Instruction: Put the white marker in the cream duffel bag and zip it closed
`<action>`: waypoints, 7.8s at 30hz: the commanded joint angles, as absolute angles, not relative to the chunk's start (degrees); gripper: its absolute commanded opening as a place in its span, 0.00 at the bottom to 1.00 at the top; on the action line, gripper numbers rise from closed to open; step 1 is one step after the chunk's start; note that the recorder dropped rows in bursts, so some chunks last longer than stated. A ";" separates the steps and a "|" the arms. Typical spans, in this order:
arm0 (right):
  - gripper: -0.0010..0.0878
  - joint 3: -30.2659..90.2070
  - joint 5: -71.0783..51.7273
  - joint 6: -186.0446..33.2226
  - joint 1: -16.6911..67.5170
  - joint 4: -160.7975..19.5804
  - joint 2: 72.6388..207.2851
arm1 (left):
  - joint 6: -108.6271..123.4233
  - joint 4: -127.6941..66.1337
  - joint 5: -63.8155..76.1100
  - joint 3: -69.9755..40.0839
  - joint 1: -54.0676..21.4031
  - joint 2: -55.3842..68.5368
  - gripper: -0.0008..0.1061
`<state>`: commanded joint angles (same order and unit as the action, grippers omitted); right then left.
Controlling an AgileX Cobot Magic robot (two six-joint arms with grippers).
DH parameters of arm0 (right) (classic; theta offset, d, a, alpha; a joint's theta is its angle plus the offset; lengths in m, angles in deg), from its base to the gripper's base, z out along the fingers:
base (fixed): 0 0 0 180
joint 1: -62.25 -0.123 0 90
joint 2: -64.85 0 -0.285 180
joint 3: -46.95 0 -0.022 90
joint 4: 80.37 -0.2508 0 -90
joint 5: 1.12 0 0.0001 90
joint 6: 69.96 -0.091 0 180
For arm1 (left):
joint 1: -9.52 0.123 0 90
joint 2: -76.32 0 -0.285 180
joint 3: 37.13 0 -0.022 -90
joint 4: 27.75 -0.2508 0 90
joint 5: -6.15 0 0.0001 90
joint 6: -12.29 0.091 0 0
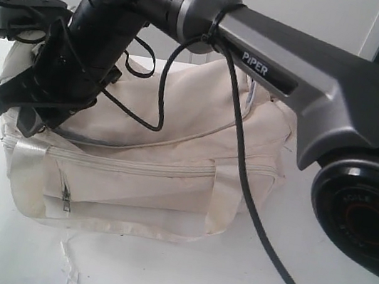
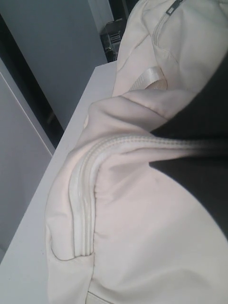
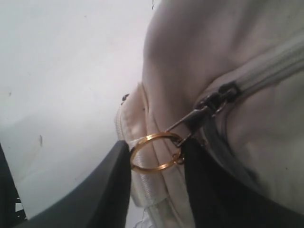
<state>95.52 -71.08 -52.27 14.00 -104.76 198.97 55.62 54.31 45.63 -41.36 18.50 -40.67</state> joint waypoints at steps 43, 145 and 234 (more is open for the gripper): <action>0.01 83.72 -71.08 -51.82 12.49 -102.14 190.44 | 55.62 54.43 45.27 -41.36 18.50 -40.67 0.01; 0.01 68.47 -59.55 -52.42 13.81 -90.97 180.08 | 73.55 19.44 66.15 -36.46 22.79 -13.83 0.49; 0.01 71.86 -61.32 -41.65 20.05 -102.38 184.67 | 133.46 24.94 55.89 -21.64 5.35 -17.65 0.56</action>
<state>71.86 -61.32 -41.65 20.05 -102.38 184.67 133.46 24.94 55.89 -21.64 5.35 -17.65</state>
